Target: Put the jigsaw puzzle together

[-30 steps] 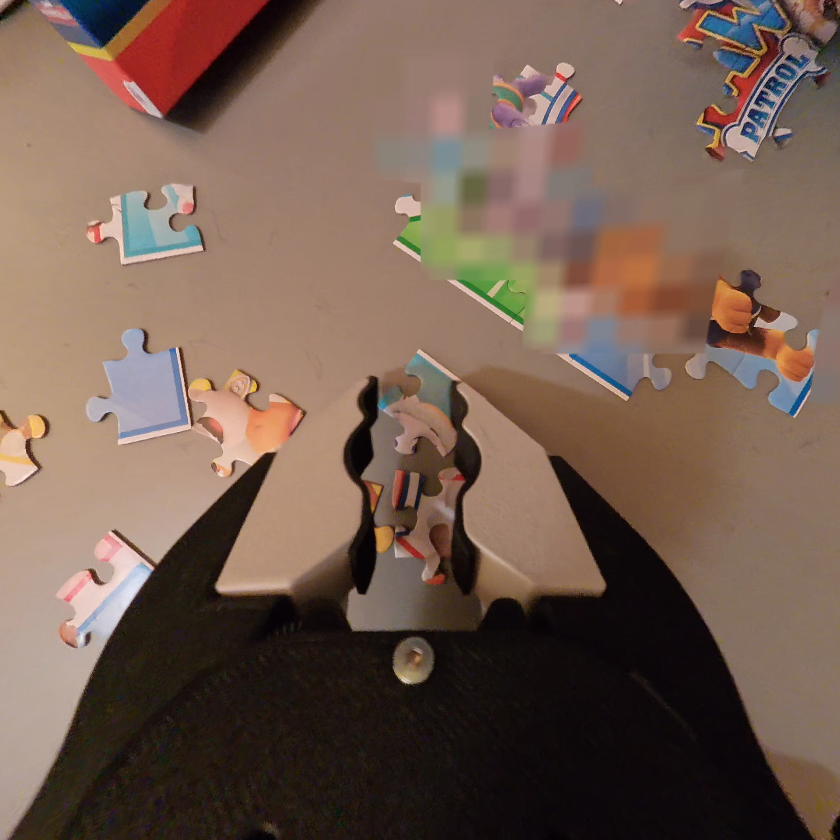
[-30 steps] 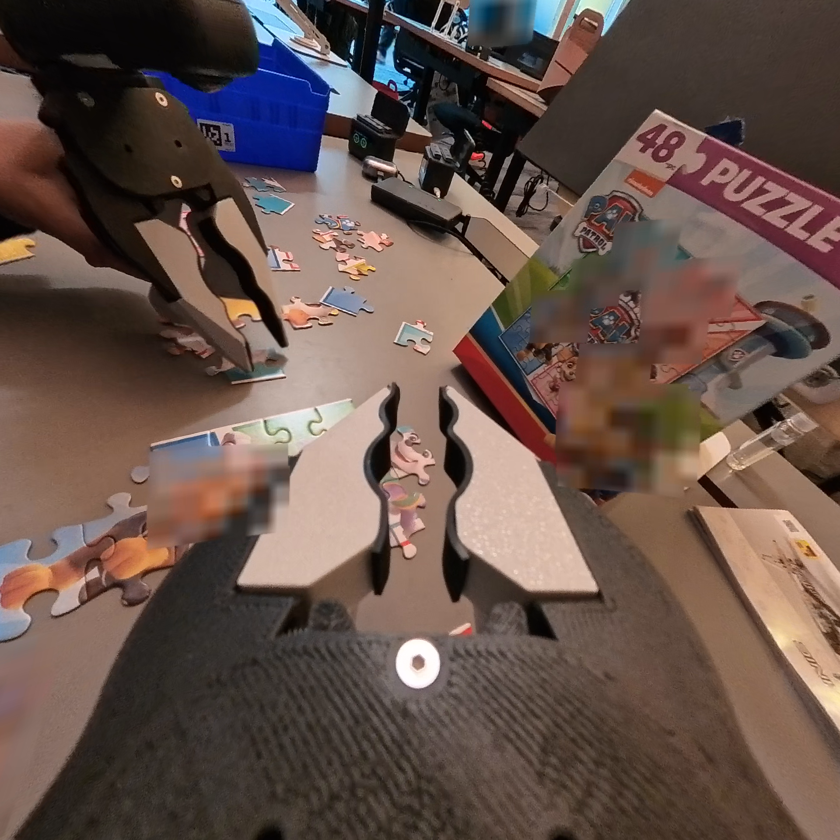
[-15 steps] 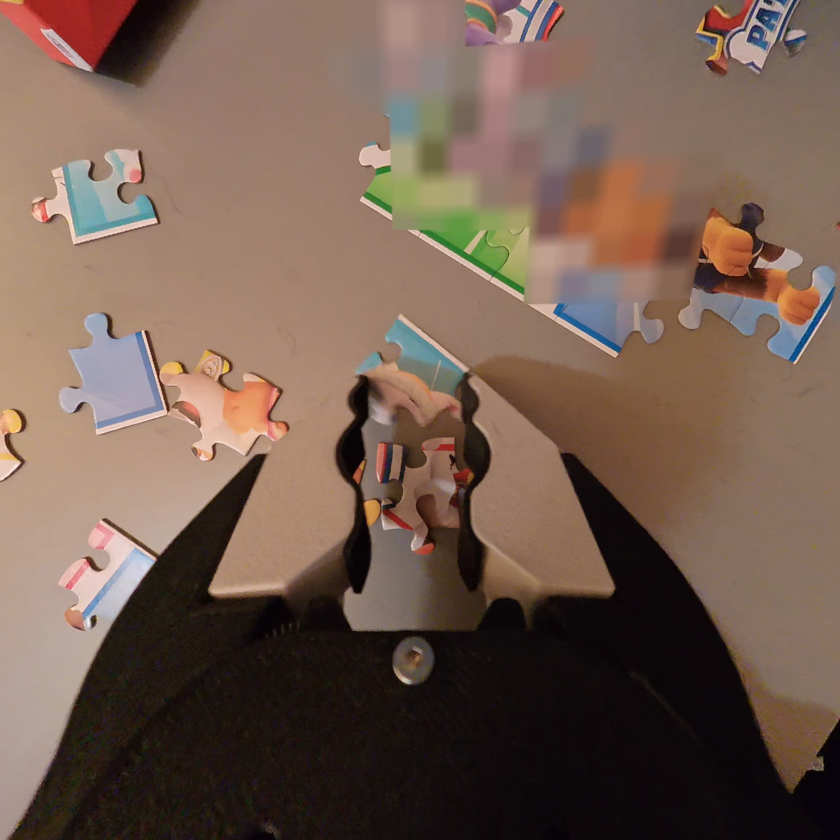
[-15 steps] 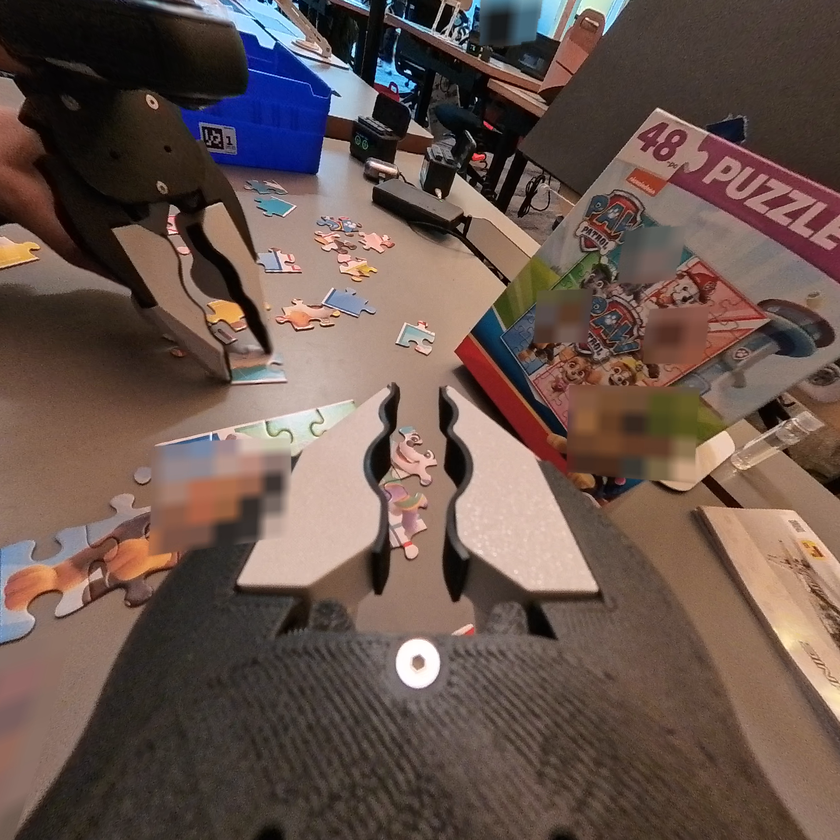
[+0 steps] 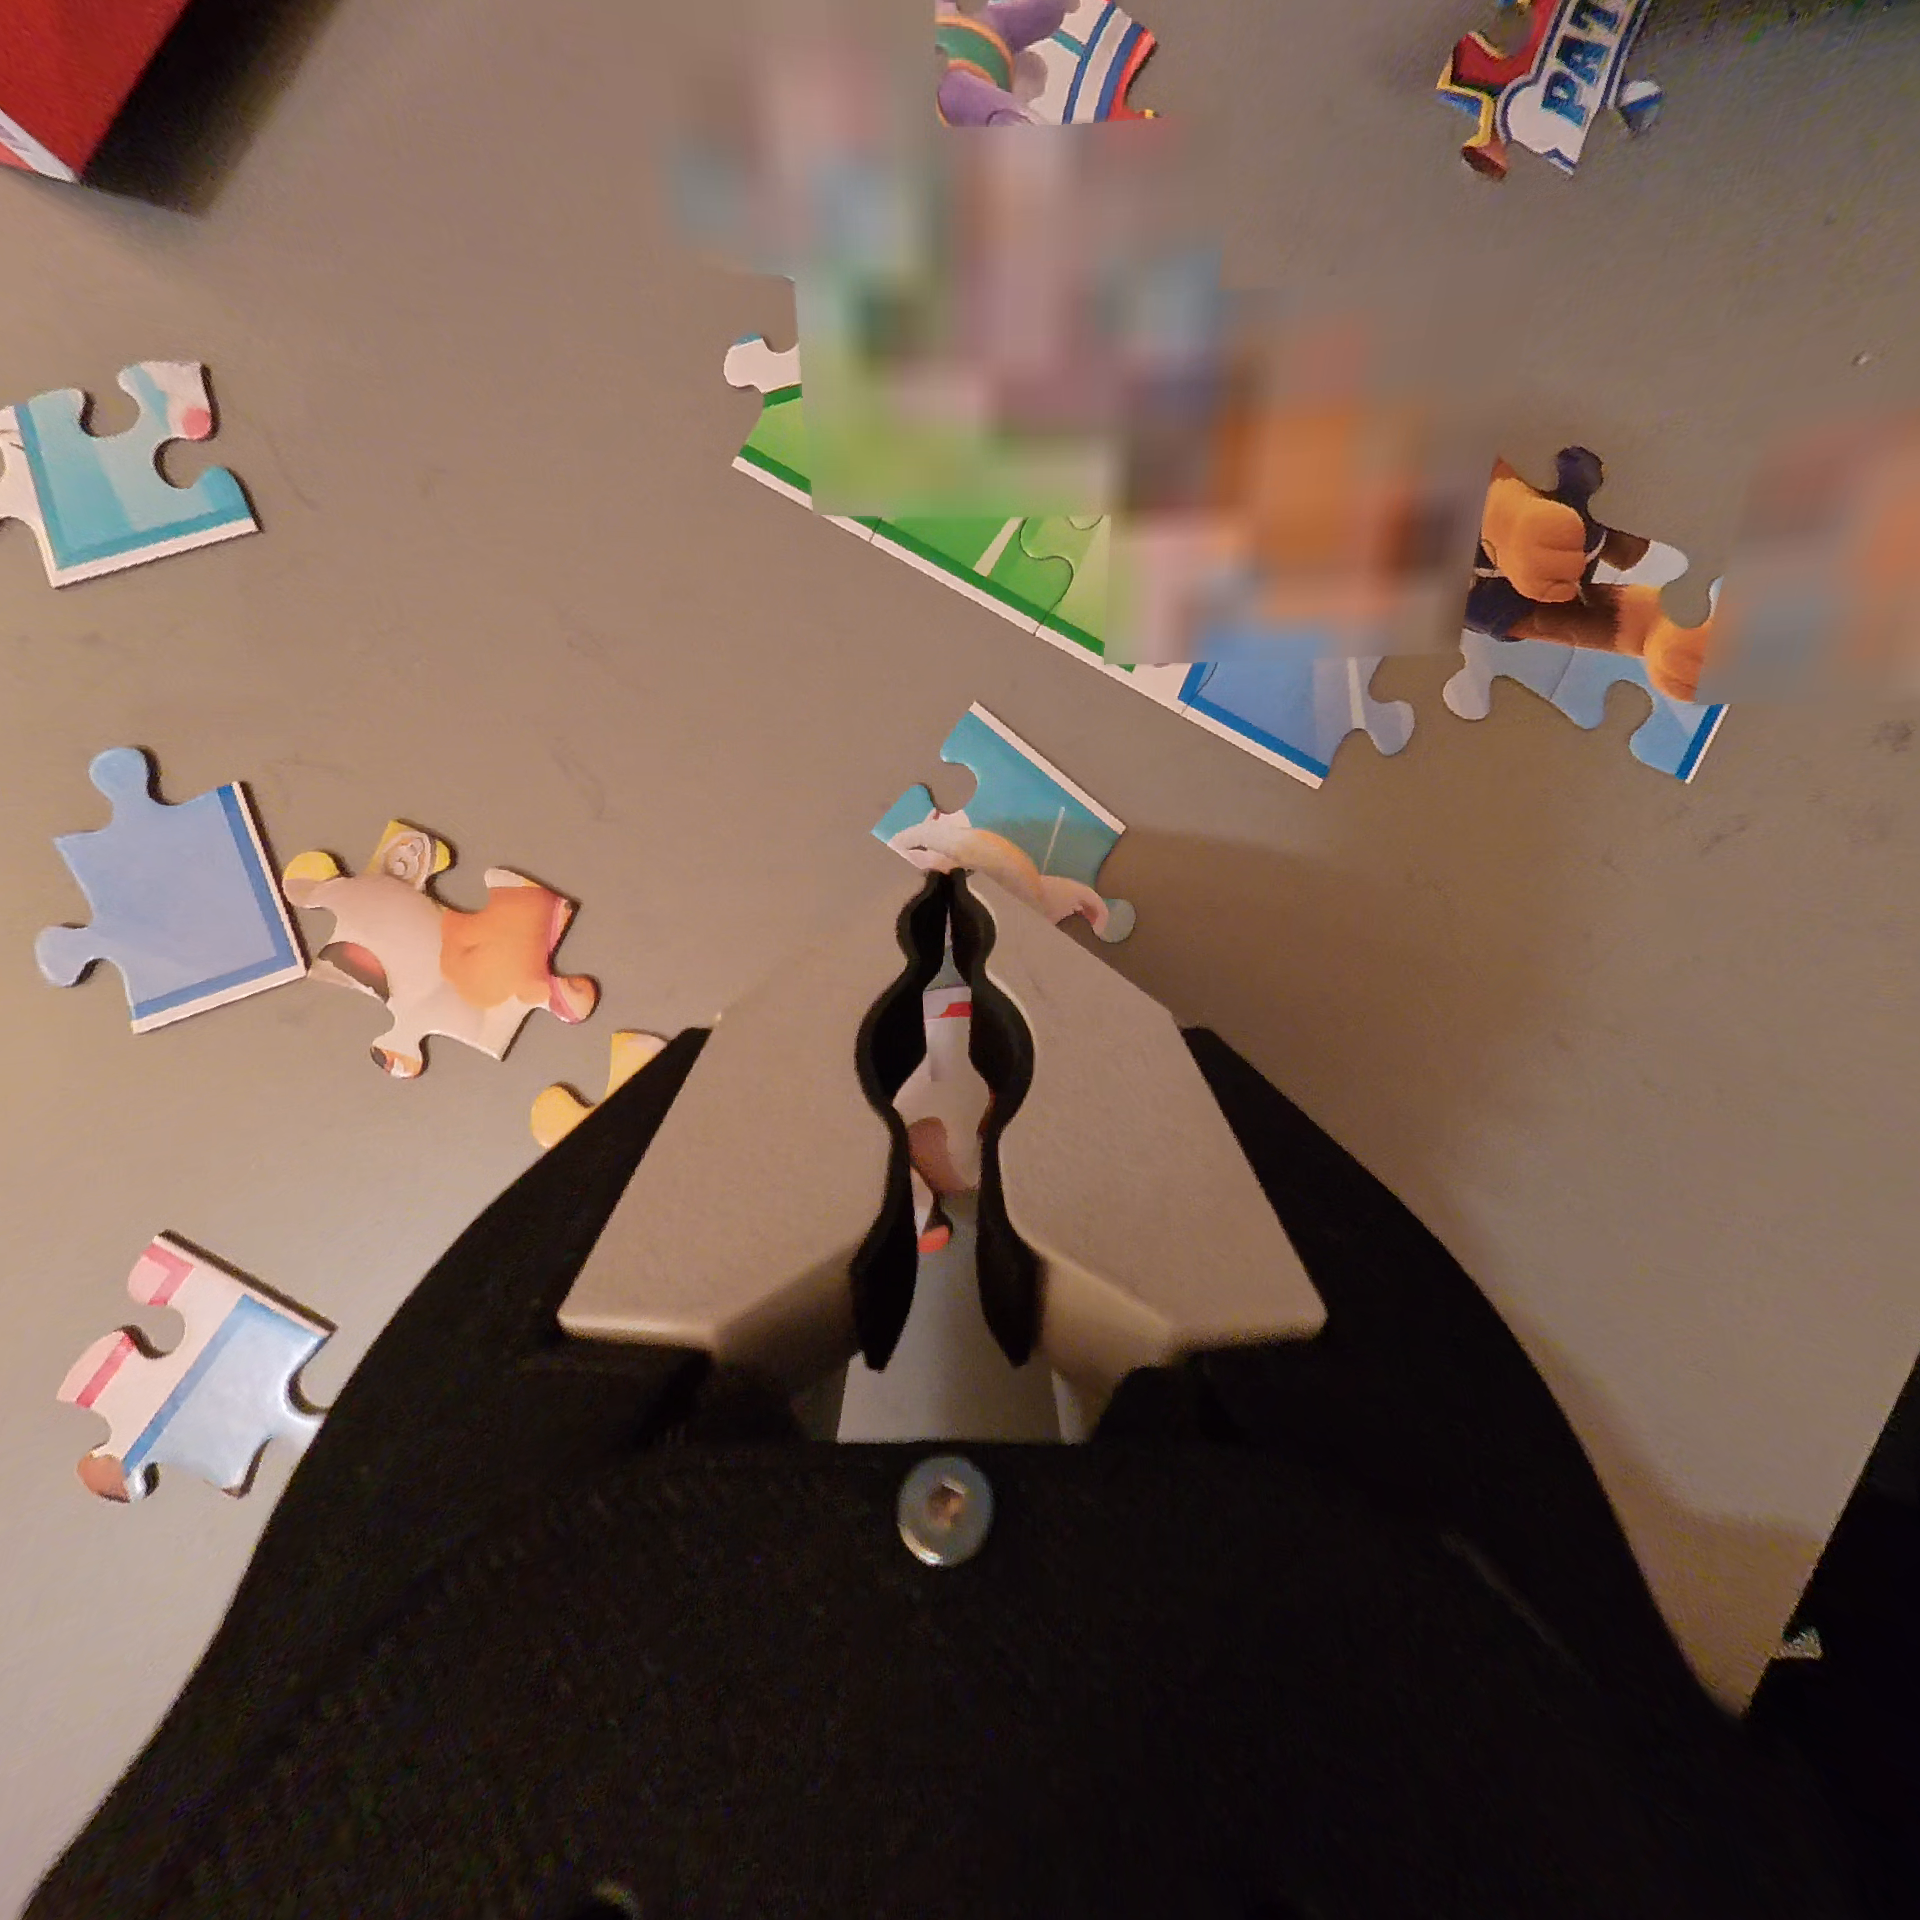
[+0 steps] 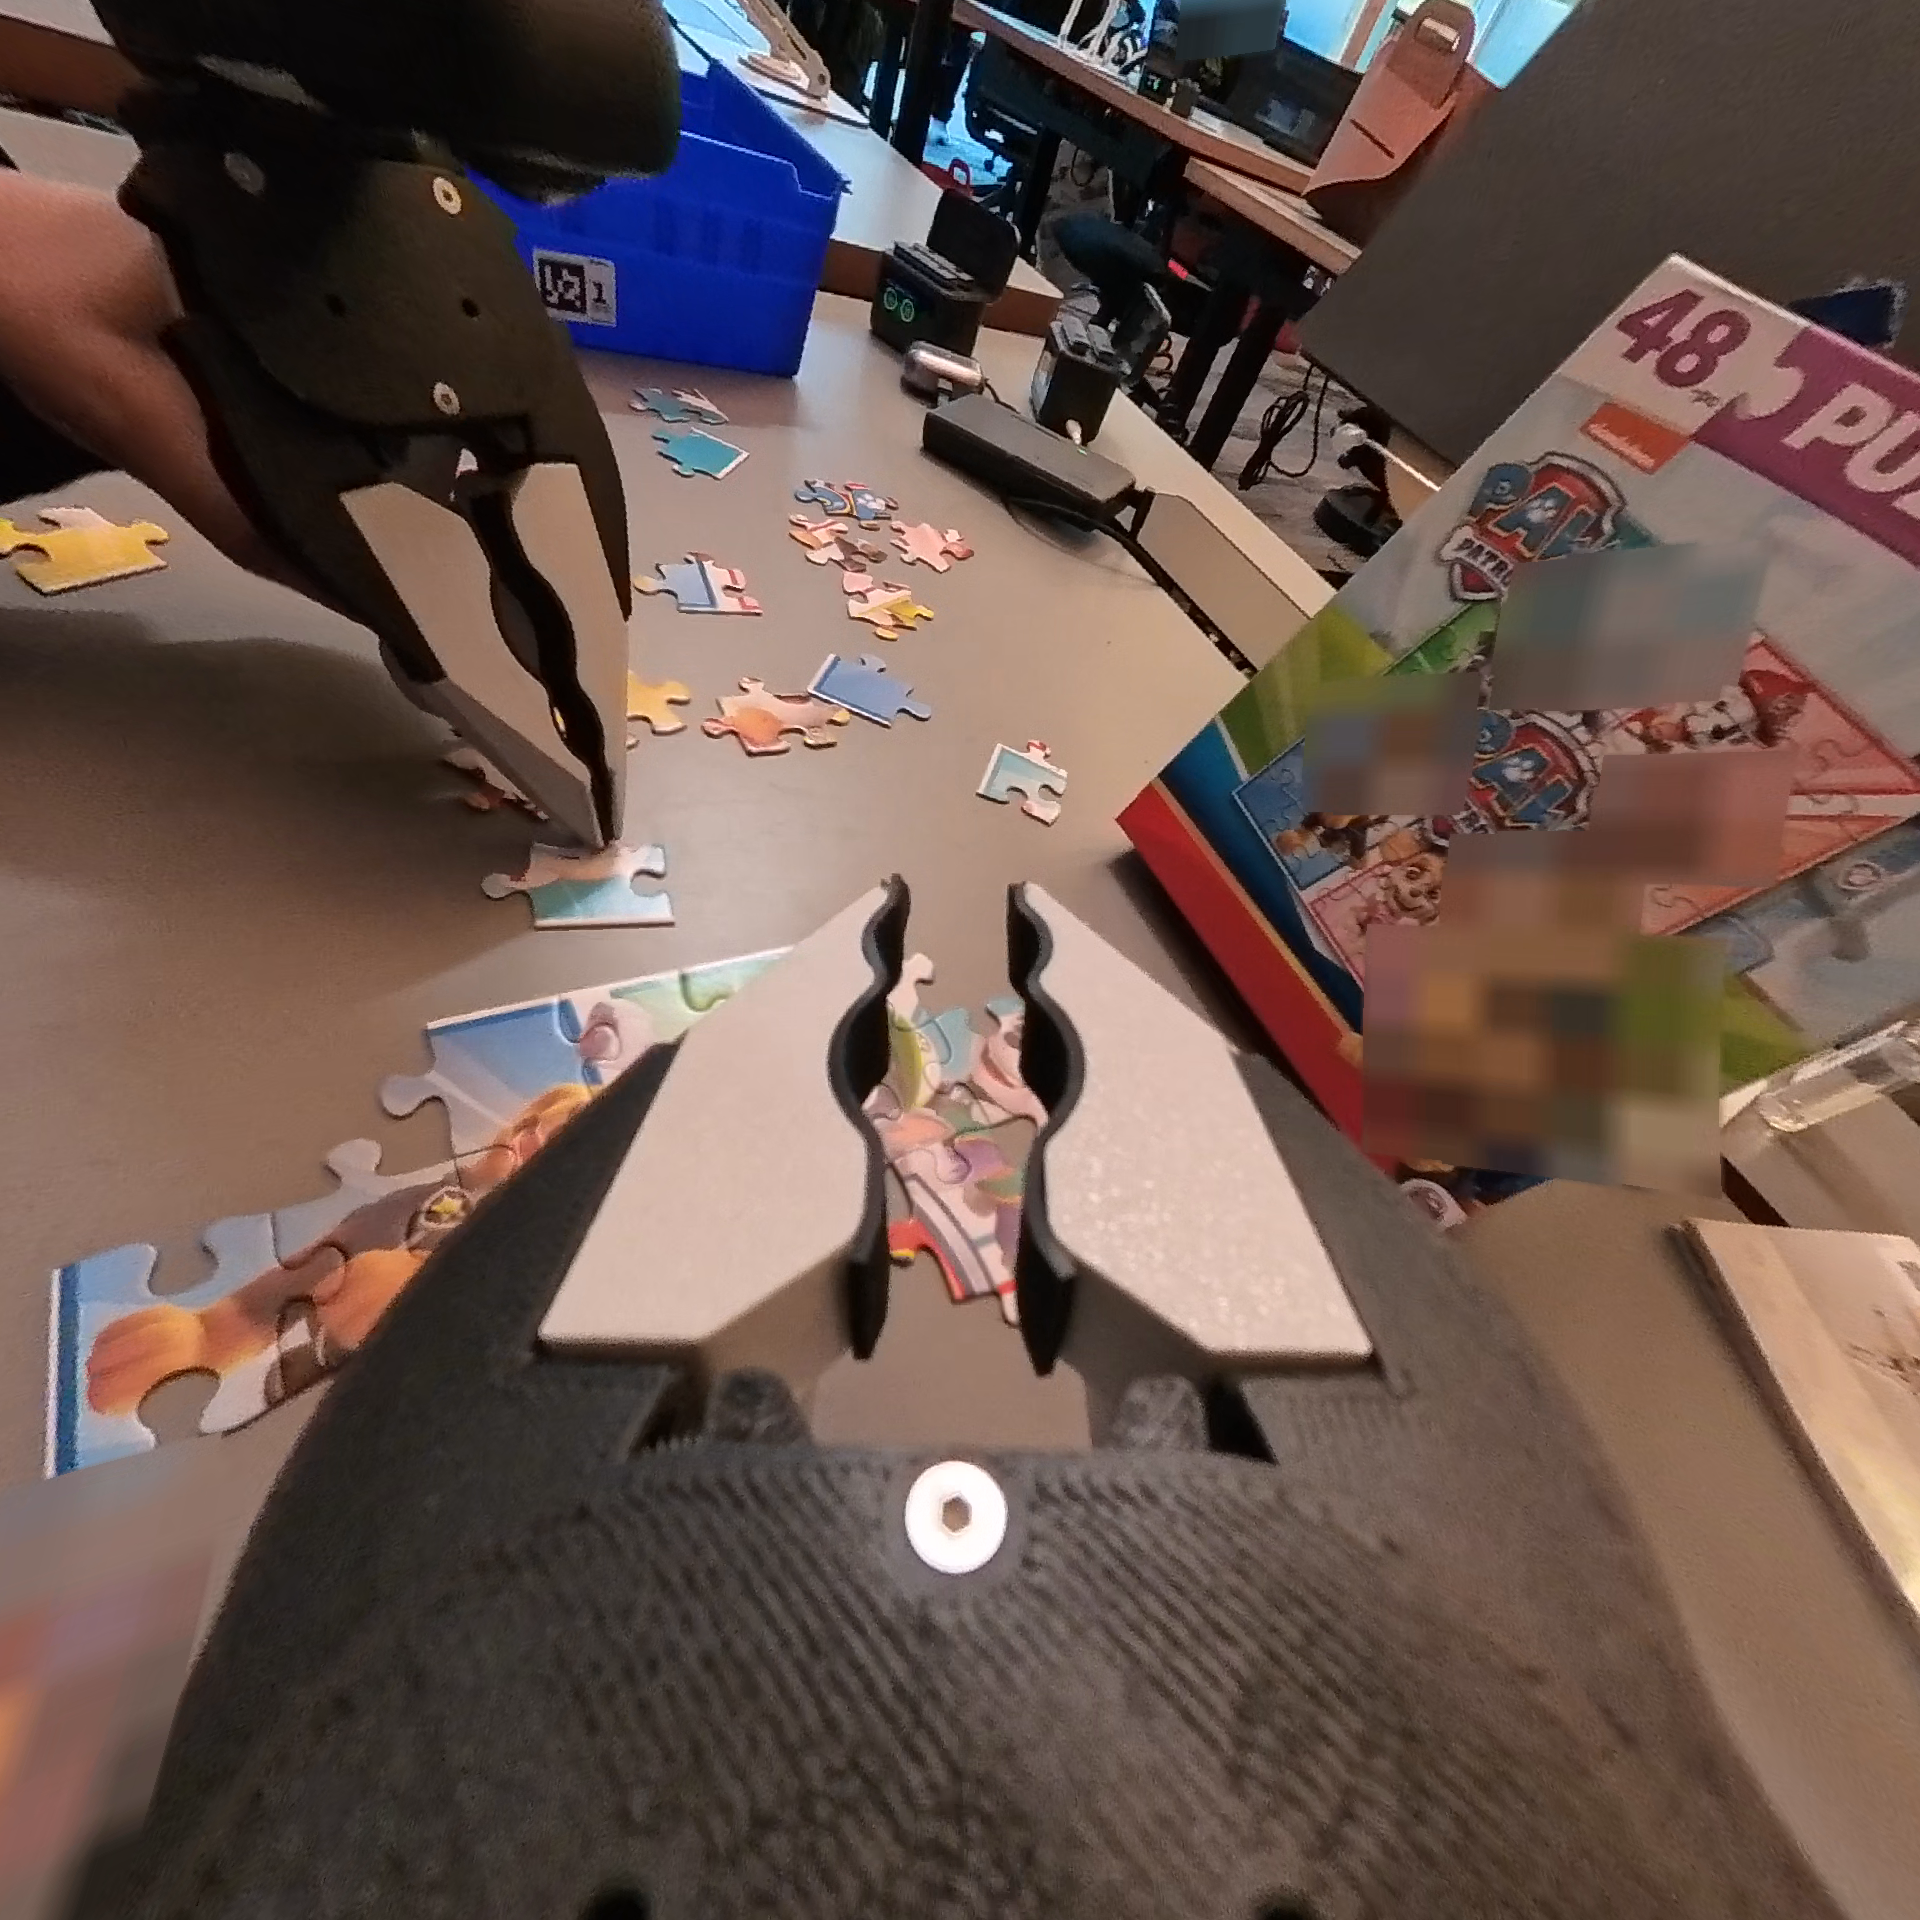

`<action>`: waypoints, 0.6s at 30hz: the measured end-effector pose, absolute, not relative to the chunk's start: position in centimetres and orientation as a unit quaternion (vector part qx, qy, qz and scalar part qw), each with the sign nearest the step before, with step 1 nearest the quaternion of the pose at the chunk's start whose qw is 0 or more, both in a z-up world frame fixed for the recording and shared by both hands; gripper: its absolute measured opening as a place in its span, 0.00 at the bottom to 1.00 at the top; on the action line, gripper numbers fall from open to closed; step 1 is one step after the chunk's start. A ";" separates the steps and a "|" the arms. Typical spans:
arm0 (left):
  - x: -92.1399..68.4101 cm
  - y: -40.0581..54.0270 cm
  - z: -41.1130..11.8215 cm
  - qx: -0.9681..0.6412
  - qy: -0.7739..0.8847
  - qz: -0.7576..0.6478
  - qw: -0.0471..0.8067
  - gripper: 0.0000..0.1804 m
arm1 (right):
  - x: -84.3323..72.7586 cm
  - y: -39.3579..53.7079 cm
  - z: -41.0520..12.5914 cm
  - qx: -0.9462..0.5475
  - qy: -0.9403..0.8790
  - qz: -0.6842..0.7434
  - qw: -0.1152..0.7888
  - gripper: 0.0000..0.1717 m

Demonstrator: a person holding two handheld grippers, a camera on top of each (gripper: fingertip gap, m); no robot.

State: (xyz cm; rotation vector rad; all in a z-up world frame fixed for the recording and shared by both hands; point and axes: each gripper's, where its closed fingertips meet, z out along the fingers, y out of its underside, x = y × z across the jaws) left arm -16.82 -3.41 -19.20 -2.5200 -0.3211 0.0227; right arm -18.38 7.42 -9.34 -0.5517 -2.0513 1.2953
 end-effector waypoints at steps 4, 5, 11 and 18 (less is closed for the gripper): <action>-17.3 -3.8 -17.8 -0.935 -0.130 0.012 0.330 0.00 | -18.0 6.3 -9.7 -0.213 -0.785 0.501 0.296 0.12; -17.8 -4.1 -17.2 -0.929 -0.140 0.021 0.342 0.00 | -17.7 5.6 -9.9 -0.217 -0.787 0.506 0.279 0.12; -20.8 -6.0 -12.8 -0.883 -0.195 0.097 0.417 0.00 | -14.5 -2.3 -15.0 -0.228 -0.857 0.456 0.076 0.26; -20.6 -6.0 -9.1 -0.853 -0.206 0.118 0.465 0.00 | -14.5 -4.7 -18.9 -0.219 -0.901 0.364 0.084 0.26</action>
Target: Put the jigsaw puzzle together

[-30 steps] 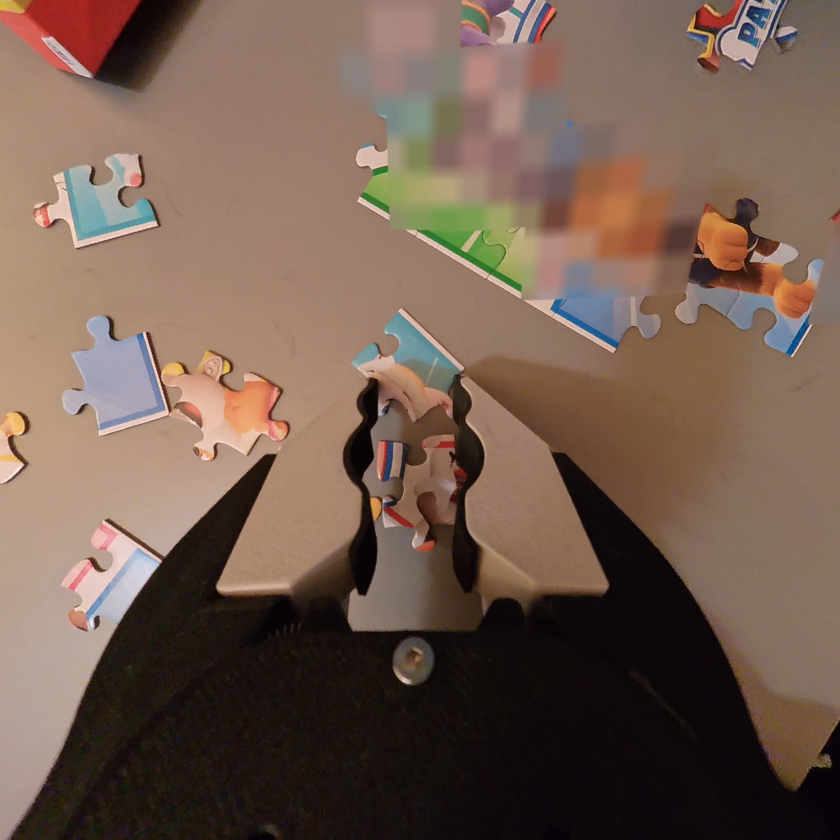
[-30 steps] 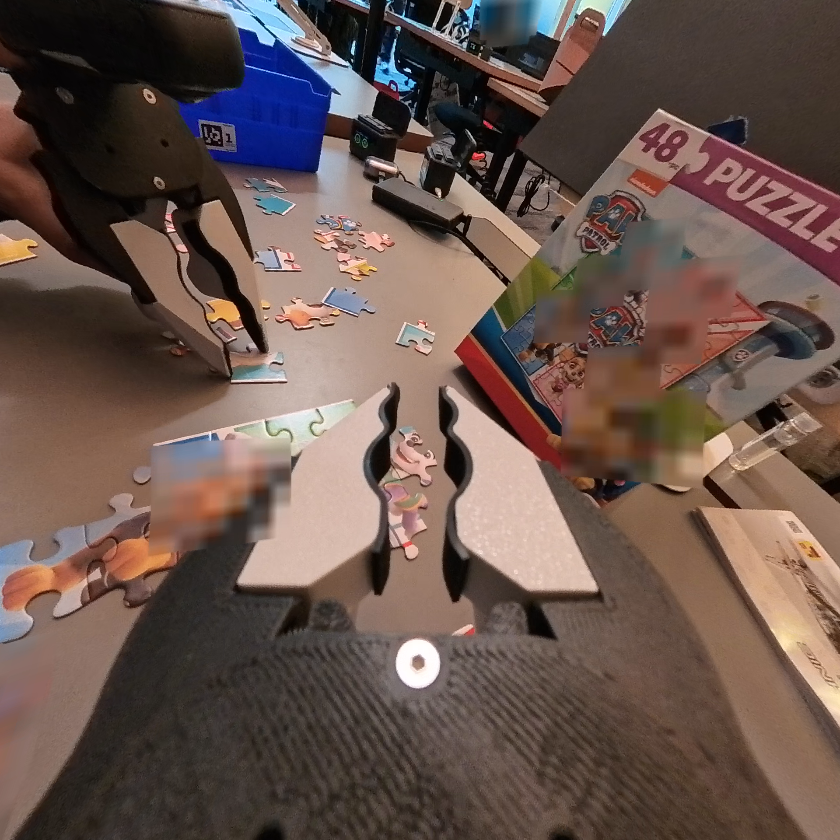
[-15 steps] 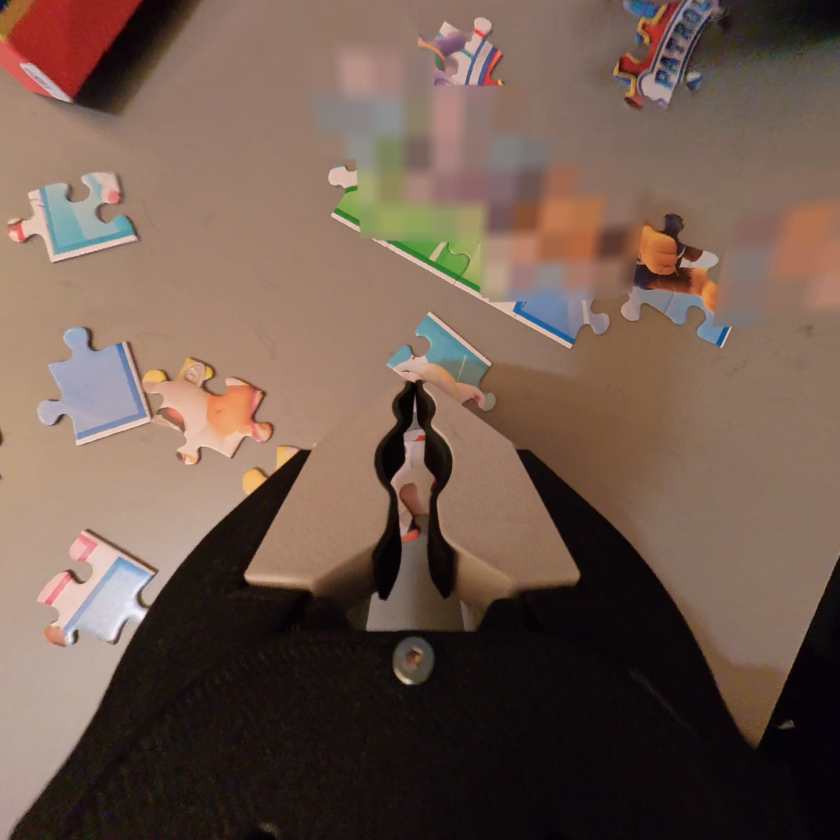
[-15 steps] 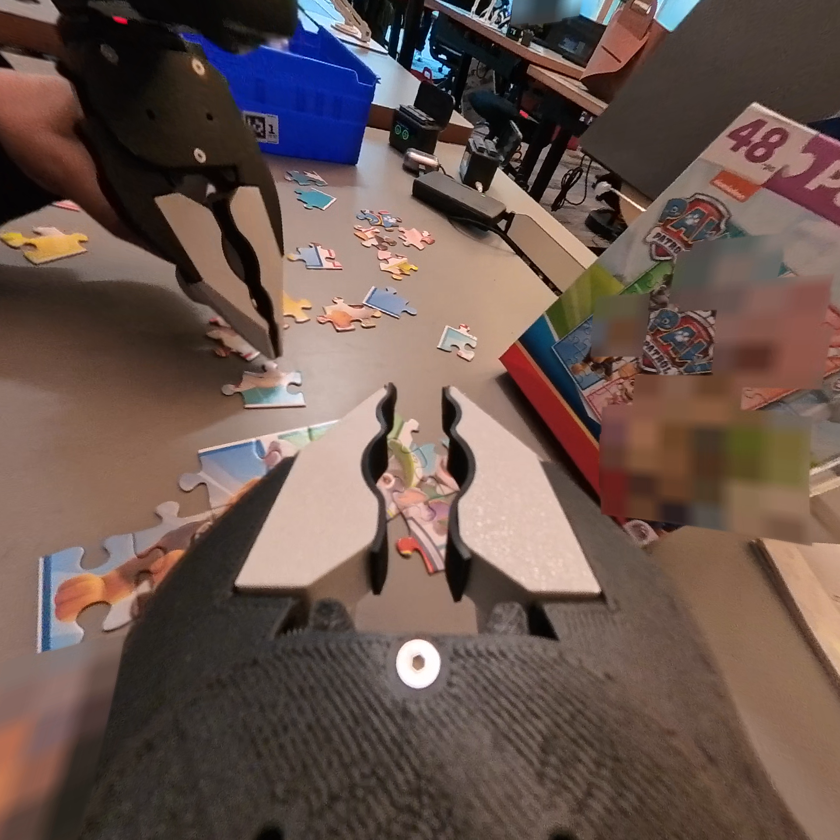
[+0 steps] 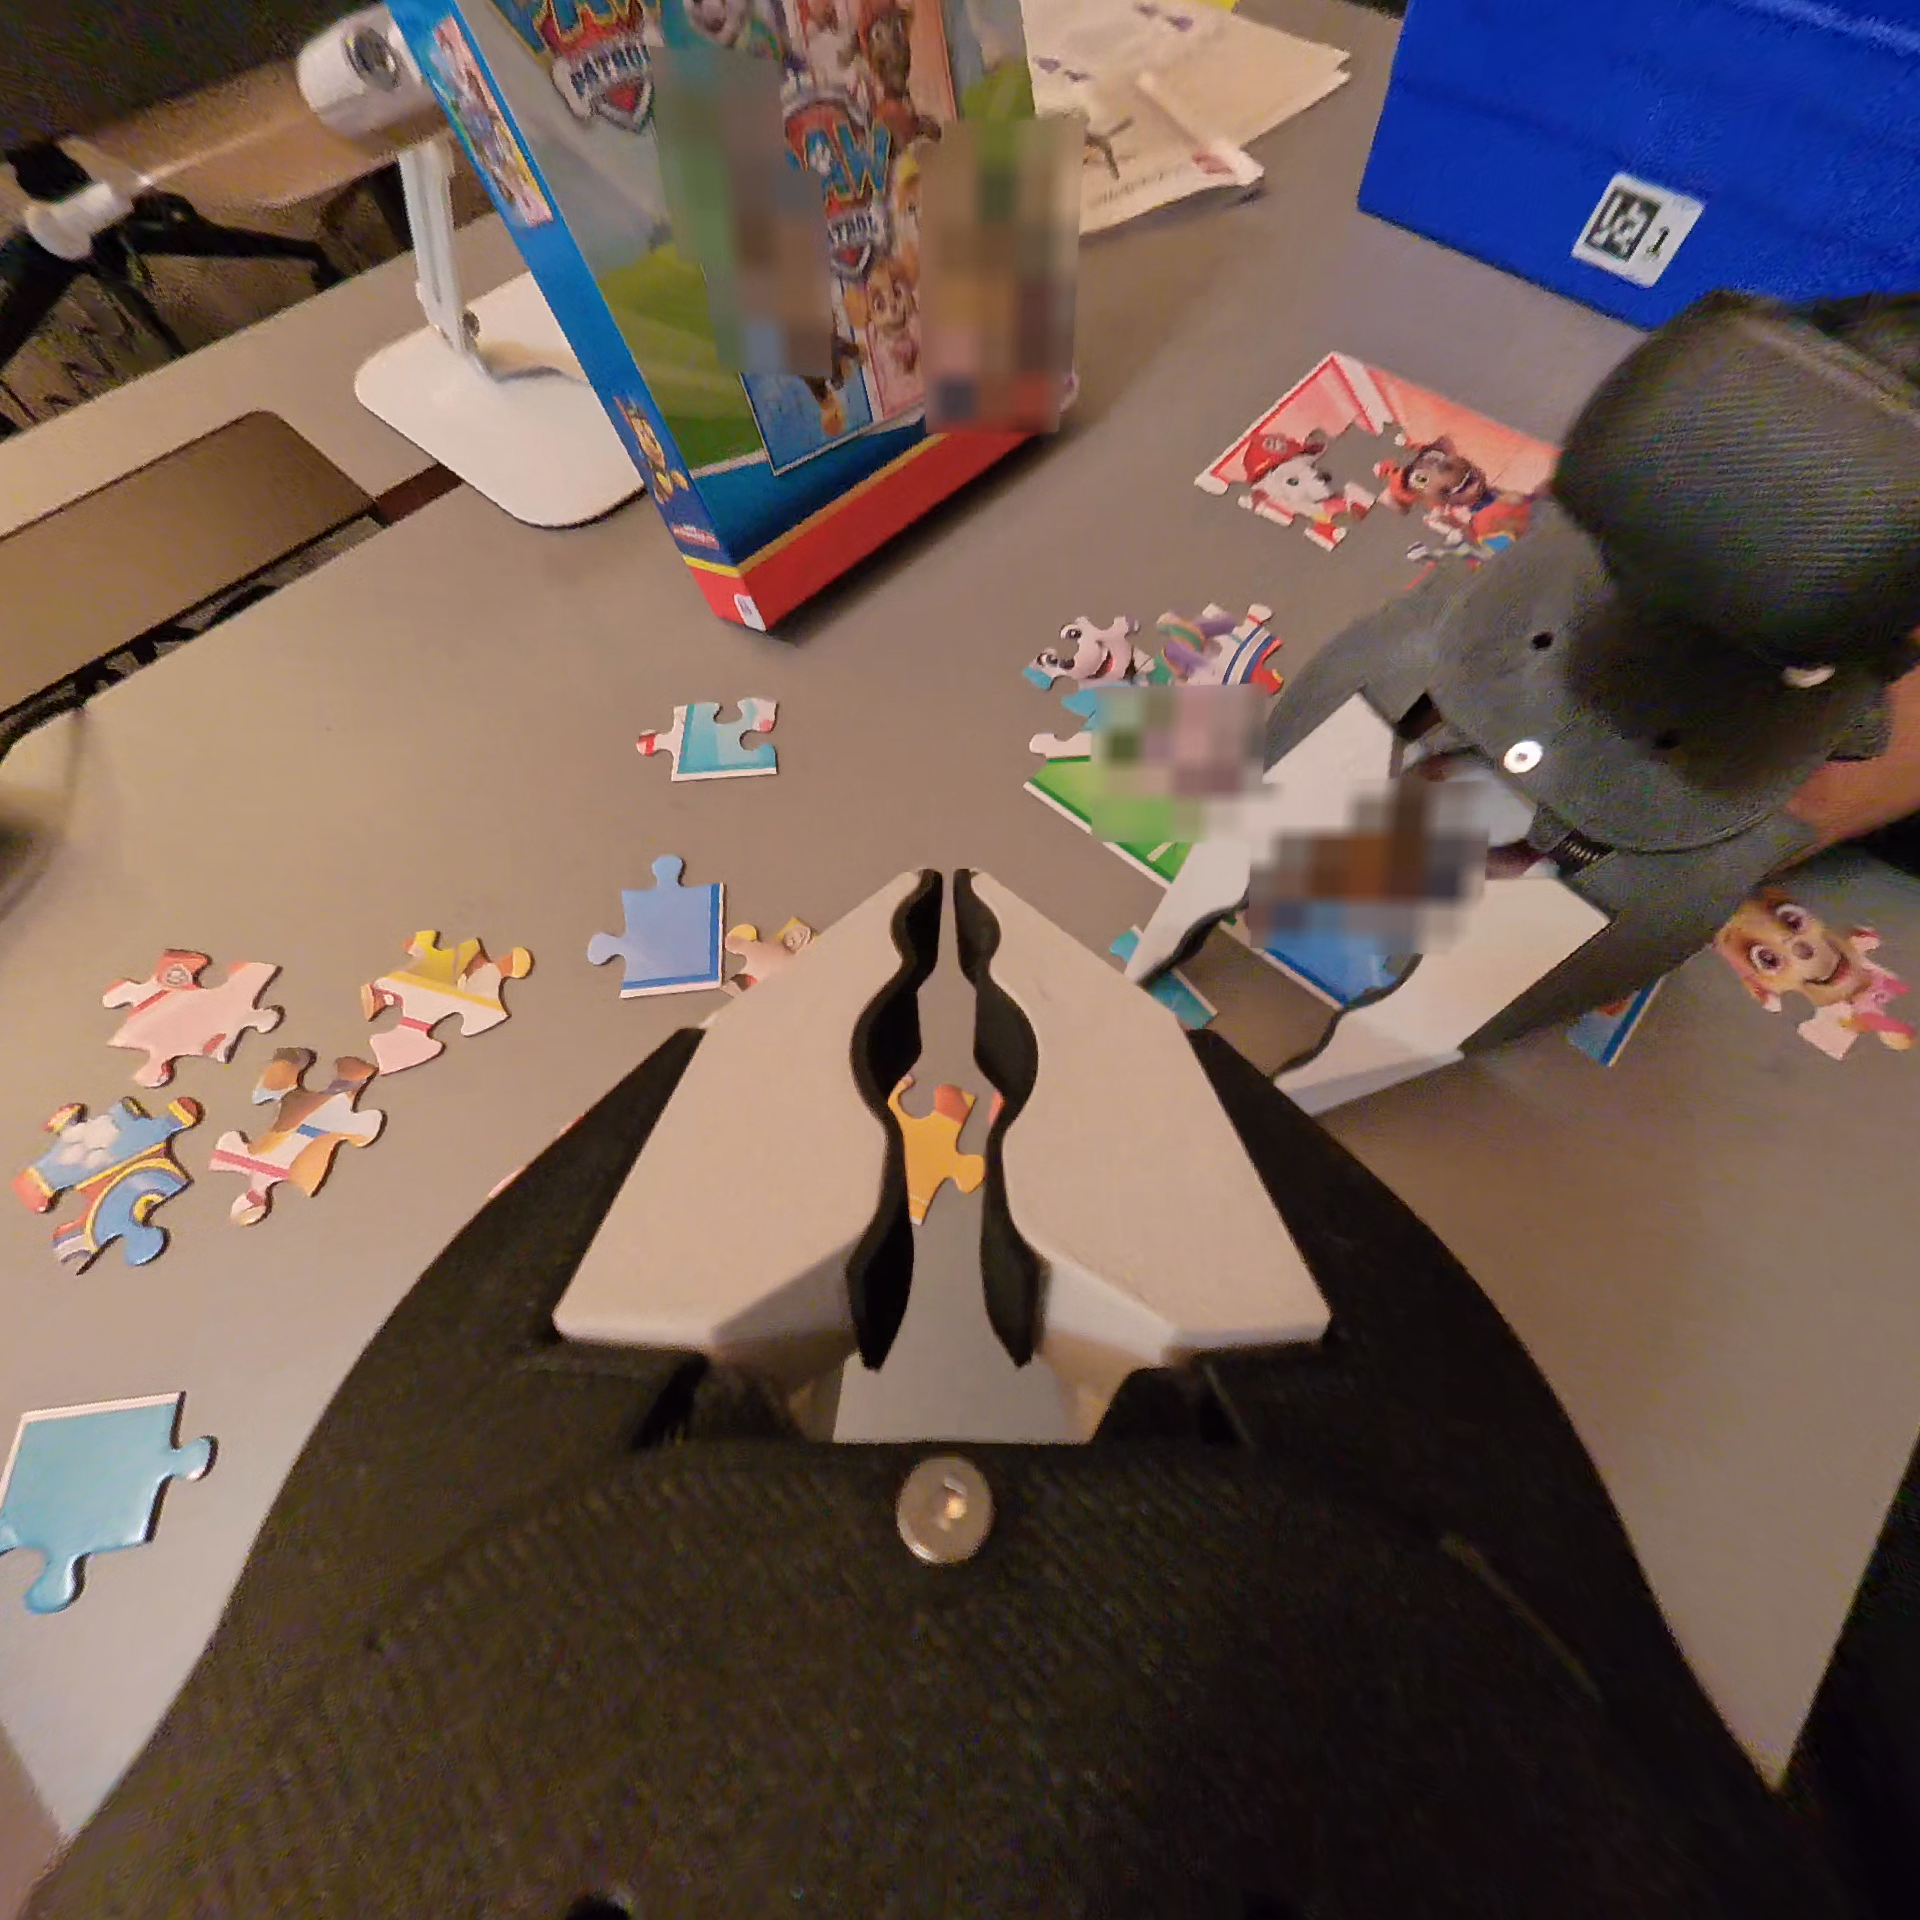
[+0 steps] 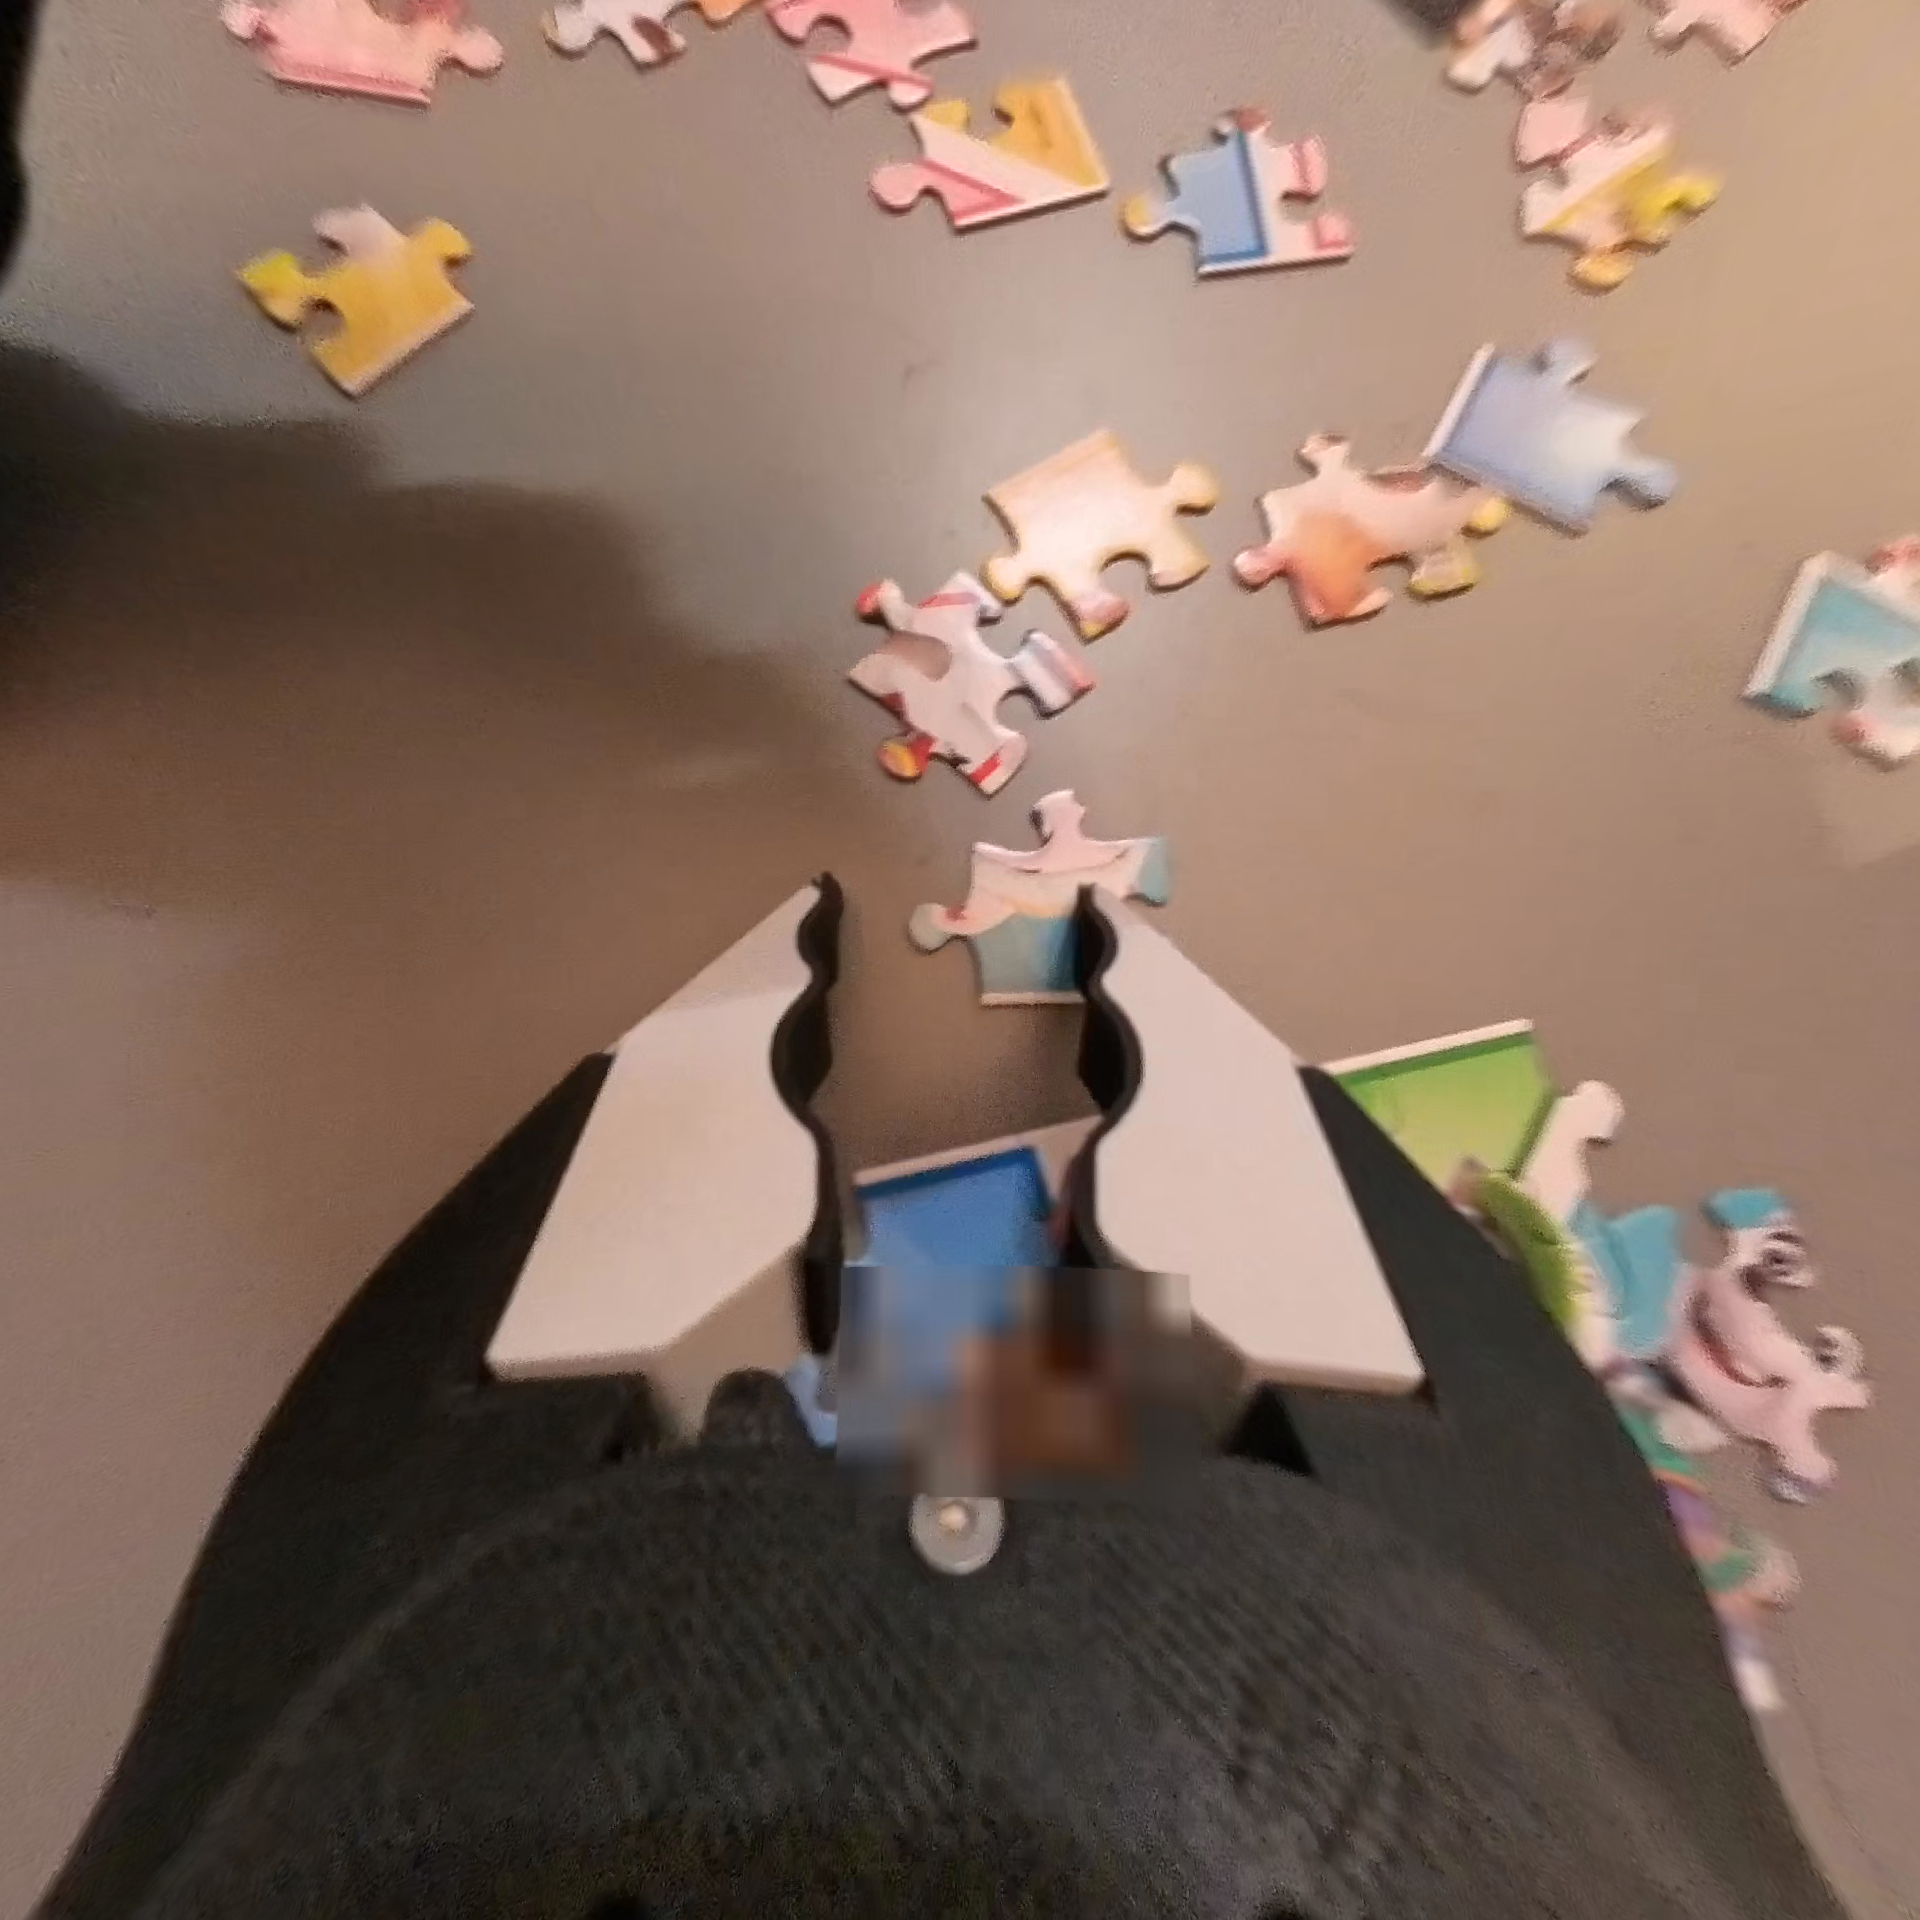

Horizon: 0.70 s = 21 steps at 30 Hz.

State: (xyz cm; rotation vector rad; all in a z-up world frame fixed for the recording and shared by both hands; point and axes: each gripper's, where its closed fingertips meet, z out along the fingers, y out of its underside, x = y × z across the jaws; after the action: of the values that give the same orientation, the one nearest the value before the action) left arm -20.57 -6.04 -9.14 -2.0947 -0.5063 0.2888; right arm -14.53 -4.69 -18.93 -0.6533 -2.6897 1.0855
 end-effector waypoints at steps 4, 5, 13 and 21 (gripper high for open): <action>-19.4 -6.5 -7.9 -0.849 -0.214 0.137 0.463 0.03 | -12.1 -5.2 -18.8 -0.230 -0.896 0.378 0.041 0.28; -19.0 -6.8 -7.8 -0.849 -0.215 0.142 0.462 0.03 | -10.9 -5.4 -18.9 -0.226 -0.897 0.379 0.027 0.24; -16.2 -7.7 -7.8 -0.839 -0.231 0.136 0.474 0.05 | -12.7 -5.2 -17.8 -0.224 -0.894 0.369 0.115 0.33; -14.9 -9.5 -6.7 -0.826 -0.240 0.150 0.488 0.07 | -11.1 -5.8 -19.1 -0.232 -0.903 0.354 0.071 0.30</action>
State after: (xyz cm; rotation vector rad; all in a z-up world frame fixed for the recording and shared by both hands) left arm -14.95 -9.51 -6.67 -2.0071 -0.5840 0.3638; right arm -11.12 -5.82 -19.05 -0.6985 -2.7163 1.0660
